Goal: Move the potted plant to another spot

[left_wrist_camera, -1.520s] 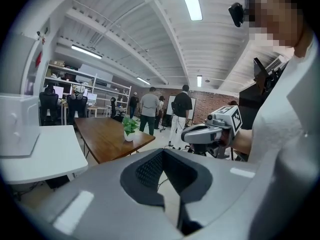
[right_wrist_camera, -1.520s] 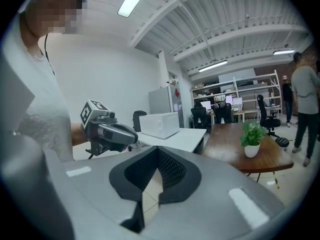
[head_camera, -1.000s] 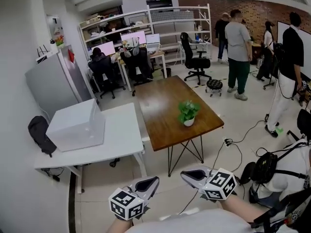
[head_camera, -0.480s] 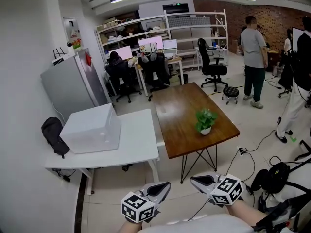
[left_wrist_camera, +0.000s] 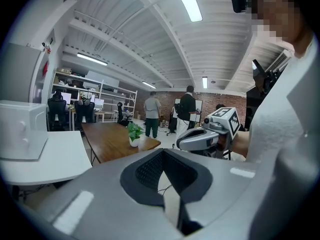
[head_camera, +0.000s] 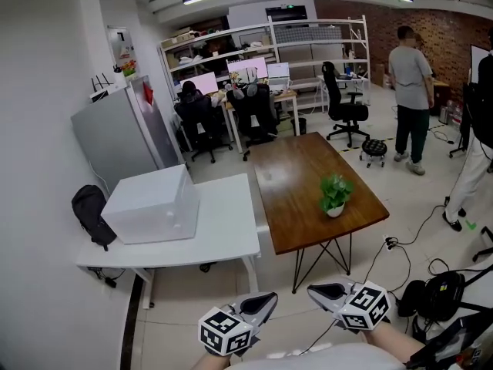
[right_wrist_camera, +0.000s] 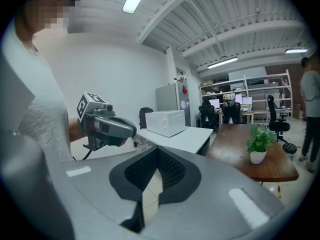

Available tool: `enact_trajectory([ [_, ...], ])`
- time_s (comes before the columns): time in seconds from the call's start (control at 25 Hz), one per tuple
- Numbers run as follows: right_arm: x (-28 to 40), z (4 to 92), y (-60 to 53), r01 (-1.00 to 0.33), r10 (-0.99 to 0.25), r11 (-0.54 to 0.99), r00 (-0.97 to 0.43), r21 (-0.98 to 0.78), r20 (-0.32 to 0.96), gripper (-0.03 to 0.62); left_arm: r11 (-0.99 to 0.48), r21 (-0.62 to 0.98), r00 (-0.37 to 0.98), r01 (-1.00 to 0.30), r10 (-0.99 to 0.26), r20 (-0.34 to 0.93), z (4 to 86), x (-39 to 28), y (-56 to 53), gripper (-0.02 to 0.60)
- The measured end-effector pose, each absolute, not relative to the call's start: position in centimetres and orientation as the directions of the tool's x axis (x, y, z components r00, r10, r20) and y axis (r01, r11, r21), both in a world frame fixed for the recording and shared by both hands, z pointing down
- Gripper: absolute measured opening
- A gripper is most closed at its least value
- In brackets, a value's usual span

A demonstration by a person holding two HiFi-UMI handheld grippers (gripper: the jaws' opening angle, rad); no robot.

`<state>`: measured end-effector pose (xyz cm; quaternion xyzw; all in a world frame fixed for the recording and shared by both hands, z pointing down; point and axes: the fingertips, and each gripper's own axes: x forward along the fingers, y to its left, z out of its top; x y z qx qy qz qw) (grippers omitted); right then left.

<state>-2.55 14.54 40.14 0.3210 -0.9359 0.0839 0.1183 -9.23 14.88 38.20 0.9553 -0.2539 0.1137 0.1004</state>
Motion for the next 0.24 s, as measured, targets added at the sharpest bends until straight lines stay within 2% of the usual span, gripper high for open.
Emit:
enact_trajectory([
  [0.24,-2.7,39.2,15.8,-0.63,-0.585,0.771,-0.758,-0.091,0.289,0.005,-0.85,0.152,0.846,-0.504,-0.451,0.283,37.7,-9.7,15.8,-0.005],
])
